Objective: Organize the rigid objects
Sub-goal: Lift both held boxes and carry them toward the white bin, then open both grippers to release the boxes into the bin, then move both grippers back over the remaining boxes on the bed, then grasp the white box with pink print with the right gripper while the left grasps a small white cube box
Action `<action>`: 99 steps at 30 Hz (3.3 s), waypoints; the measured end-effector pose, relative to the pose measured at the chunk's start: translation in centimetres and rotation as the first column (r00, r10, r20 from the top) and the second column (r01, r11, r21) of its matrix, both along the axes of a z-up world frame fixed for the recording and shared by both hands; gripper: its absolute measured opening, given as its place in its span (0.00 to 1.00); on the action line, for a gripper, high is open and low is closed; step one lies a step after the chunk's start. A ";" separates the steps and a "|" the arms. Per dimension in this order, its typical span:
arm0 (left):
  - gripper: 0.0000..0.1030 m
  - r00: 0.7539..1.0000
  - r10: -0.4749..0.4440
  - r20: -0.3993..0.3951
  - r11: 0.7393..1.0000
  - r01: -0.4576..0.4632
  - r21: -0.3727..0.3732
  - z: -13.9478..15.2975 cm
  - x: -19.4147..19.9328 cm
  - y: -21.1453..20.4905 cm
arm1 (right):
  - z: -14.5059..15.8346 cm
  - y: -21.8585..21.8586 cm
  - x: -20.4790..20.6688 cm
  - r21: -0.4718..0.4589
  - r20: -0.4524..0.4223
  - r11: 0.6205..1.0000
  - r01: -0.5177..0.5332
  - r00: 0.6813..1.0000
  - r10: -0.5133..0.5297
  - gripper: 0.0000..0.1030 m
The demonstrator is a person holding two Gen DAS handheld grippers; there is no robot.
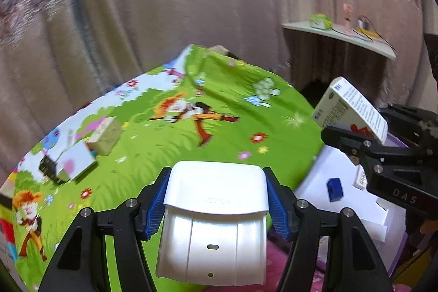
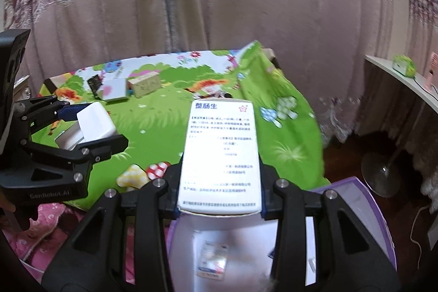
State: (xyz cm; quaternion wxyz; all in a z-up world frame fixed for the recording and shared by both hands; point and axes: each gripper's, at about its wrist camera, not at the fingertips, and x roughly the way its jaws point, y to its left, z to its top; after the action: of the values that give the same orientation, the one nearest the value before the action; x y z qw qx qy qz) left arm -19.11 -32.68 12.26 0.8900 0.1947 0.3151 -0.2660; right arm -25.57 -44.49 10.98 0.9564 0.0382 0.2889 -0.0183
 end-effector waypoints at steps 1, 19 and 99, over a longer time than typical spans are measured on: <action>0.63 1.000 -0.022 -0.001 1.000 0.022 0.008 -0.1 -0.3 -0.8 | -0.2 -0.6 -0.3 0.003 -0.007 1.000 0.015 1.000 -0.015 0.42; 0.63 0.969 -0.243 -0.048 0.968 0.245 0.054 -2.6 -5.0 -9.4 | -3.4 -7.9 -6.2 -0.030 -0.111 0.972 0.233 0.966 -0.235 0.42; 0.90 0.640 0.699 -0.320 0.615 -0.766 -0.189 -11.6 15.8 39.4 | -6.4 31.1 32.0 -0.210 -0.471 0.473 -0.855 0.513 0.718 0.76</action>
State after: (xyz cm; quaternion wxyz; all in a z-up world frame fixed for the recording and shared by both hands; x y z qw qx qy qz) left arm -3.31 6.69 0.66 0.8993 -0.1226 0.4157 0.0579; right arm 6.41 -13.42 4.62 0.7765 -0.3100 0.4114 0.3628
